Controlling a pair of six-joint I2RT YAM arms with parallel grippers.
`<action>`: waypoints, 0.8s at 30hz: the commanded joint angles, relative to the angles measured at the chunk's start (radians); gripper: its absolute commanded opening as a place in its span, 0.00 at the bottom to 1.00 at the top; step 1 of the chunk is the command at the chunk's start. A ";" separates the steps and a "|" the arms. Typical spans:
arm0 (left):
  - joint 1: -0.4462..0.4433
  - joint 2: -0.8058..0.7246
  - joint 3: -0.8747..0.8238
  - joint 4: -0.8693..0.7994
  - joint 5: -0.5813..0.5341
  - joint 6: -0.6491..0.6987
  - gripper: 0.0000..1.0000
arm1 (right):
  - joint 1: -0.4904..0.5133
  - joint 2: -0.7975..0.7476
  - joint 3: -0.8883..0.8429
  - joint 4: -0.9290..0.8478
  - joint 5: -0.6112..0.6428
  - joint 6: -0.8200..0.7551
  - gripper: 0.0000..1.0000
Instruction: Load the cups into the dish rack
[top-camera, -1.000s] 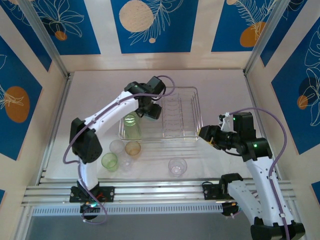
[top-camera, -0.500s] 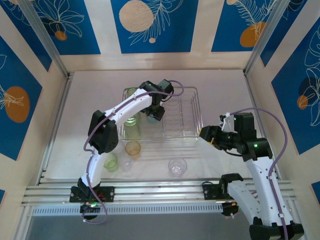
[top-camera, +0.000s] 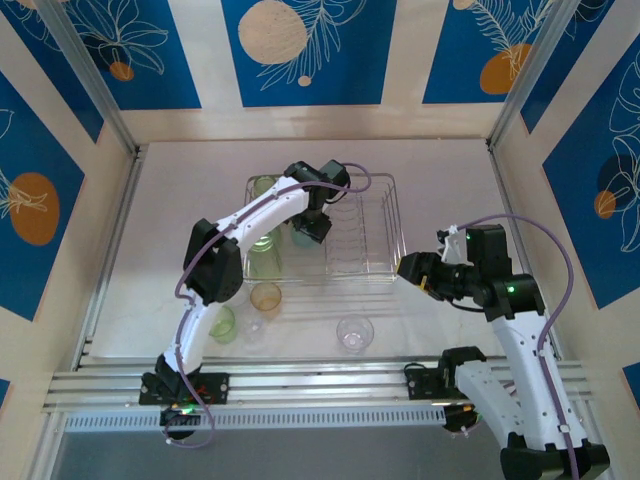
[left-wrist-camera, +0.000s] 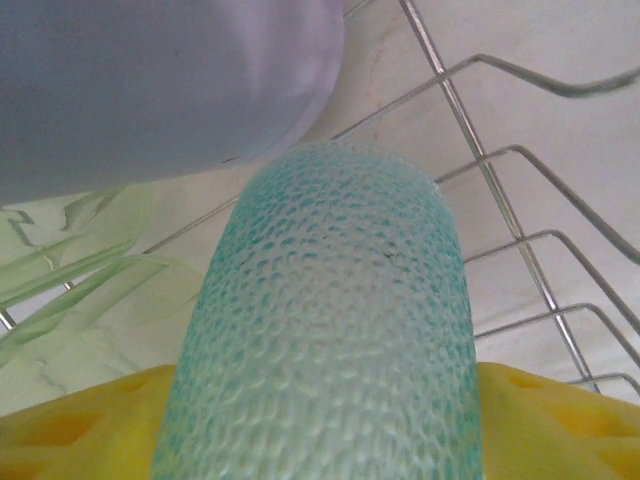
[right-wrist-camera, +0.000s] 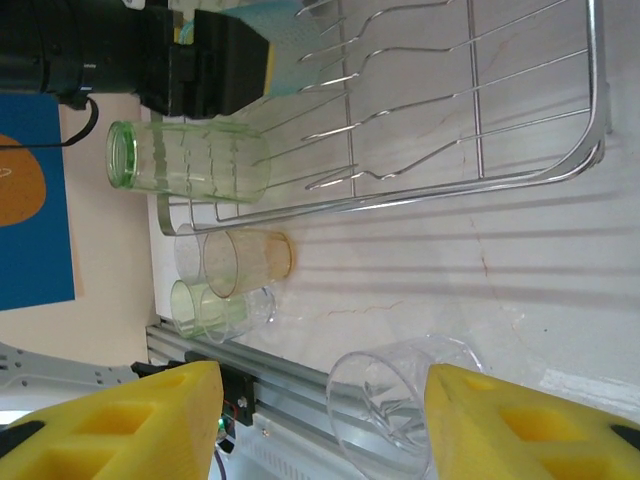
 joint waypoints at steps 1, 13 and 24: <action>0.004 0.019 0.022 -0.010 -0.018 0.014 0.85 | 0.030 -0.001 0.025 -0.023 -0.025 -0.014 0.57; -0.008 -0.168 -0.133 0.140 -0.027 0.030 1.00 | 0.458 0.146 0.084 -0.093 0.264 0.042 0.62; -0.026 -0.554 -0.473 0.431 -0.005 -0.018 1.00 | 0.742 0.325 0.050 -0.138 0.422 0.138 0.62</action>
